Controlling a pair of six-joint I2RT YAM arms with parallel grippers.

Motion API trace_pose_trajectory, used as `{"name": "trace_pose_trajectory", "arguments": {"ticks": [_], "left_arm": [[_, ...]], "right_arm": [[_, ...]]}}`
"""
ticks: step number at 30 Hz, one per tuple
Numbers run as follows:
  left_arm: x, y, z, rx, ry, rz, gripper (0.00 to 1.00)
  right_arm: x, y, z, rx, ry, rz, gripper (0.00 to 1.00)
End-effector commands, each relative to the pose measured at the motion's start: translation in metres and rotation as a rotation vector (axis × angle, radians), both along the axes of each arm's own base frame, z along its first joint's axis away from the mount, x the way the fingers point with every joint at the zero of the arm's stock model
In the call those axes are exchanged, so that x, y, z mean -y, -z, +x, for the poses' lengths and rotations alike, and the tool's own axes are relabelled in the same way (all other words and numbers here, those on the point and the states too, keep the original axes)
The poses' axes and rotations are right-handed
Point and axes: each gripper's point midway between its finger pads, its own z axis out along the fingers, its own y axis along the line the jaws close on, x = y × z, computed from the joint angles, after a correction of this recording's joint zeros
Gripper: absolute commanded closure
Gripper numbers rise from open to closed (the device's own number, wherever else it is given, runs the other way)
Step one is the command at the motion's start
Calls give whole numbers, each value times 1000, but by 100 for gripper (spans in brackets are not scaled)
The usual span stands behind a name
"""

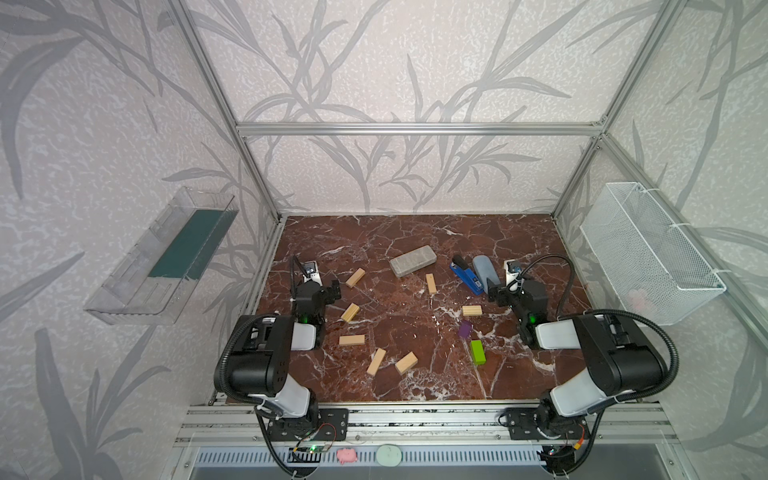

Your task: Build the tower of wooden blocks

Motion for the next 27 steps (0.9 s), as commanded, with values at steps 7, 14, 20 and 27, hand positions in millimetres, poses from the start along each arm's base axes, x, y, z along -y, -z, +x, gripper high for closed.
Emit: {"name": "trace_pose_trajectory", "arguments": {"ticks": [7,14,20,27], "left_arm": [[-1,-7,5,19,4,14,1],[-1,-20,1,39,4,11,1],[3,-46,-7,61,27,11,1],[6,-75,-18,100,11,-97,1]], "right_arm": [[0,-4,1,25,-2,-1,1],[1,-15,-1,42,10,1,1],[1,-36,-5,23,12,9,1],[-4,-69,-5,-31,16,106,1]]}}
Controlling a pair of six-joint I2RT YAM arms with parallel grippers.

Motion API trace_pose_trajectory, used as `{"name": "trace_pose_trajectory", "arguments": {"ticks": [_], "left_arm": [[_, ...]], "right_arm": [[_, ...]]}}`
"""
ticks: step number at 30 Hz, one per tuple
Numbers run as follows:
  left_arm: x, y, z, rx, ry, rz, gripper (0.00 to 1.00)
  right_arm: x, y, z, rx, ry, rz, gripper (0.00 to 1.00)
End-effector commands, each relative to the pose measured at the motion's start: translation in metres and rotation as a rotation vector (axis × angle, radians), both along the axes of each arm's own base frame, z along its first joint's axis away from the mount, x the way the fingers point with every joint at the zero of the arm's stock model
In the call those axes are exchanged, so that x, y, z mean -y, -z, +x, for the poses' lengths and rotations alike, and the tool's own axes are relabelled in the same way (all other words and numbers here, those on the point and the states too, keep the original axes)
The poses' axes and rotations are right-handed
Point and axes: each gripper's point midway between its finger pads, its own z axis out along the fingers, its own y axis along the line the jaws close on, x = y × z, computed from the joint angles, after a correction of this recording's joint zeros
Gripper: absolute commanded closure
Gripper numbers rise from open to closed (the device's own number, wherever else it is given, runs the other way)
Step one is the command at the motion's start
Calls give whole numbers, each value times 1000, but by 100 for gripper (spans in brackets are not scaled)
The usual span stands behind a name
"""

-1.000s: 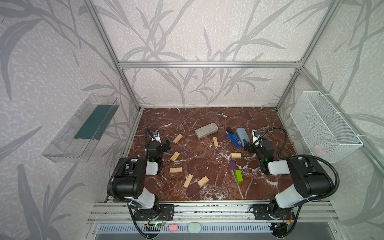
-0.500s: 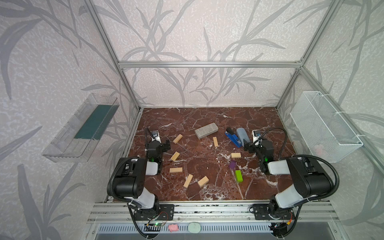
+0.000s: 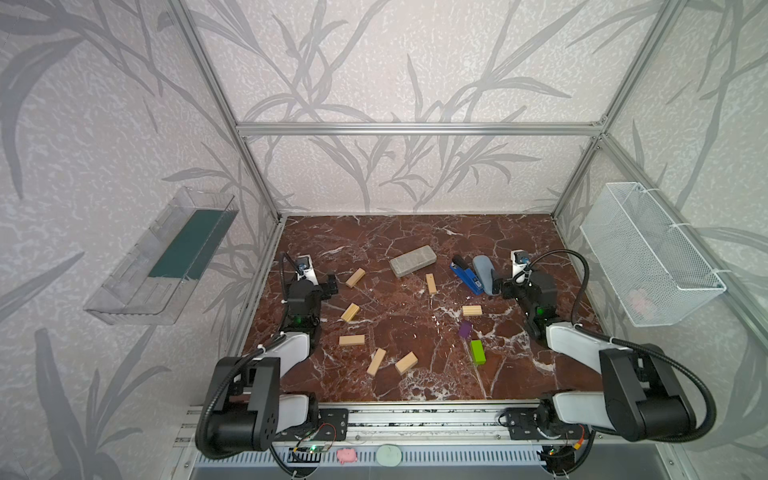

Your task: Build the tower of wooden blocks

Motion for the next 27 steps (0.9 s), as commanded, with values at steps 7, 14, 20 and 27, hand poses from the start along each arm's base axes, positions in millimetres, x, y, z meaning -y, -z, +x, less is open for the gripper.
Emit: {"name": "trace_pose_trajectory", "arguments": {"ticks": [7,14,20,27], "left_arm": [[21,-33,-1,-18,62,-256,1],[20,-24,-7,0,-12,-518,1],[40,-21,-8,-140,63,-545,1],[67,-14,-20,-270,123,-545,1]], "right_arm": [[5,-13,-20,-168,134,328,1],[-16,-4,-30,-247,45,500,1],[-42,-2,-43,-341,-52,513,1],[-98,-3,-61,-406,-211,435,1]]}}
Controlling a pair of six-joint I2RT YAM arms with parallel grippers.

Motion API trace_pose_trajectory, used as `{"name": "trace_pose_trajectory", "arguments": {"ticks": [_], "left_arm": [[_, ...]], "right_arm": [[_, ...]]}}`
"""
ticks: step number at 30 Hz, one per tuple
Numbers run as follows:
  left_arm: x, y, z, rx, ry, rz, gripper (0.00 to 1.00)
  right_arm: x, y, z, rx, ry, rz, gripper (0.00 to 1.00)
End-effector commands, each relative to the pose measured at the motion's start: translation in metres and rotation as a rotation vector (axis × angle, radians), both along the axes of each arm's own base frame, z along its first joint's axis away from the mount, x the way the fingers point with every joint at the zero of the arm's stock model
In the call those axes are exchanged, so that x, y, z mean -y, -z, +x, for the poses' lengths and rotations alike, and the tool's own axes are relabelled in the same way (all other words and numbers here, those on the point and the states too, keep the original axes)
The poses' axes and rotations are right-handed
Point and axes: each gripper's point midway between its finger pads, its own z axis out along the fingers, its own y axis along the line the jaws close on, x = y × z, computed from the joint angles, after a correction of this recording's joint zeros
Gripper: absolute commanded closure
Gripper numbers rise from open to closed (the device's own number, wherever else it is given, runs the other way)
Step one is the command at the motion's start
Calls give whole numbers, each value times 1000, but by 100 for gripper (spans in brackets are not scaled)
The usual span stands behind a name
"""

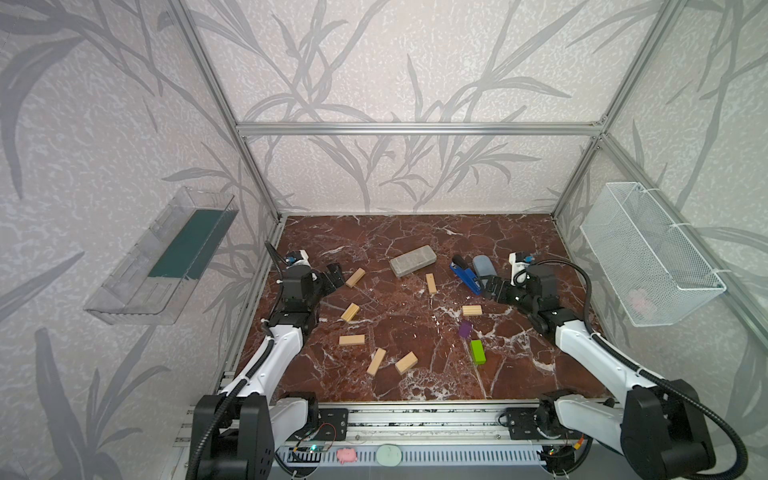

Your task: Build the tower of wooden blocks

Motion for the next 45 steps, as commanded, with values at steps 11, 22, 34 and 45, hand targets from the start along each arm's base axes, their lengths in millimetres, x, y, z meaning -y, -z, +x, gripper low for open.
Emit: {"name": "trace_pose_trajectory", "arguments": {"ticks": [11,22,34,45], "left_arm": [[48,13,9,-210,186,138,1],[65,59,53,-397,304,210,2],[76,99,97,-558,367,227,10],[88,129,100,-643,356,137,20]], "right_arm": [[-109,12,-38,30,-364,-146,1],[-148,26,-51,126,-478,-228,1],[-150,19,-51,203,-476,-267,1],[-156,23,-50,198,-497,-280,1]]}}
